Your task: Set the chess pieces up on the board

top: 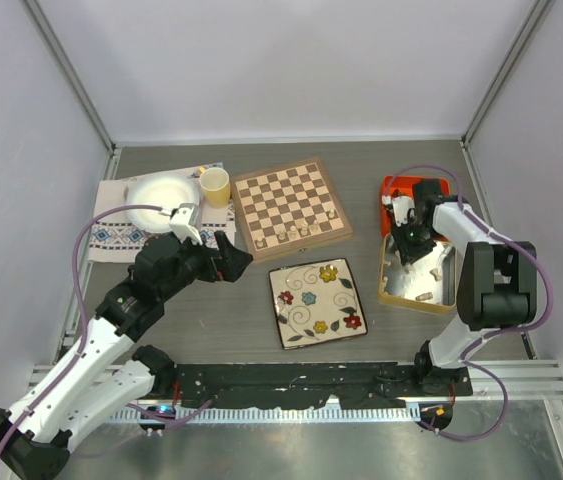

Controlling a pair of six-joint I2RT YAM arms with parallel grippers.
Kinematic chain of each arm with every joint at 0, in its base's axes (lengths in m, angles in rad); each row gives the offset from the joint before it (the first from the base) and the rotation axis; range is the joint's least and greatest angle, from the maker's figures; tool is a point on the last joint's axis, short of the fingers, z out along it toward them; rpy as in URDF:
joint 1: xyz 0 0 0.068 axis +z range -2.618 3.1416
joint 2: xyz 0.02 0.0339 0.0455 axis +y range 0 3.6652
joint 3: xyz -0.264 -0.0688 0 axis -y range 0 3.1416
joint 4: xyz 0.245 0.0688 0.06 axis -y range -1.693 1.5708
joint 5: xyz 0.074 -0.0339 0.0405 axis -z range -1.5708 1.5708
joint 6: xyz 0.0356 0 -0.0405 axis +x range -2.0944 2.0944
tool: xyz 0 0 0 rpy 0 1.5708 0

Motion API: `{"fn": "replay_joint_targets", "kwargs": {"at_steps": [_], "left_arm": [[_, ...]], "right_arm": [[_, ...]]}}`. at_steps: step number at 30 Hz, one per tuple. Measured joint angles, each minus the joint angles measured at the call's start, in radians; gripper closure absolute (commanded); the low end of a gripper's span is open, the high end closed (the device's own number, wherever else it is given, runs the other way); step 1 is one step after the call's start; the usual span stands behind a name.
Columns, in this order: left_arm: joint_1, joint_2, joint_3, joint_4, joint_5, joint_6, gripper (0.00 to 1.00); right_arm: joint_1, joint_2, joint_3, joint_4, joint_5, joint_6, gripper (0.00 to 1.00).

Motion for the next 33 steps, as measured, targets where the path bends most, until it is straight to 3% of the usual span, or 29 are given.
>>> {"fn": "replay_joint_targets", "kwargs": {"at_steps": [5,12,33], "left_arm": [[0.000,-0.001,0.000,0.001,0.007,0.000,0.00],[0.000,-0.018,-0.025,0.008,0.014,0.000,0.00],[0.000,-0.065,-0.064,0.030,0.016,-0.005,0.00]], "right_arm": [[-0.005,0.027,0.021,-0.008,-0.003,-0.050,0.68],[-0.020,0.030,0.002,-0.023,-0.003,-0.089,0.54],[-0.024,0.102,0.084,0.049,-0.105,-0.058,0.57]]}}
